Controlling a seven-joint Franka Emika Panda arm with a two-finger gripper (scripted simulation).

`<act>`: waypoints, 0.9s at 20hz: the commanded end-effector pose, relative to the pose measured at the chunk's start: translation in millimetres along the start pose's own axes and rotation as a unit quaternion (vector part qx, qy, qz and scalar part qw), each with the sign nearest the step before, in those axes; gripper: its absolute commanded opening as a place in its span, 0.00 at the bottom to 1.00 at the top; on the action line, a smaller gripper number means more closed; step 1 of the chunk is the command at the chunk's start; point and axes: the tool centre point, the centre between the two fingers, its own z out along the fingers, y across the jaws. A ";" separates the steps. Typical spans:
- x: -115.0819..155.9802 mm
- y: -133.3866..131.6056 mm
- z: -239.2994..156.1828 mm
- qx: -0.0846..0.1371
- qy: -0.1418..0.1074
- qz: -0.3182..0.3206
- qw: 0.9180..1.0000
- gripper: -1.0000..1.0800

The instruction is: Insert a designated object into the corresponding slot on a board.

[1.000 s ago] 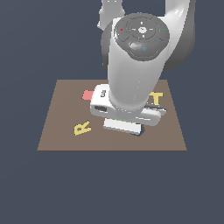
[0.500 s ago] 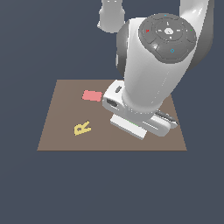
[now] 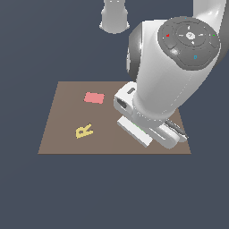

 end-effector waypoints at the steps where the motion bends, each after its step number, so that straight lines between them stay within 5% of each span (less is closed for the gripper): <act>1: 0.2 -3.2 -0.5 0.000 0.000 0.018 1.000 0.00; 18: 0.7 -7.9 9.4 0.000 0.000 0.045 0.999 0.00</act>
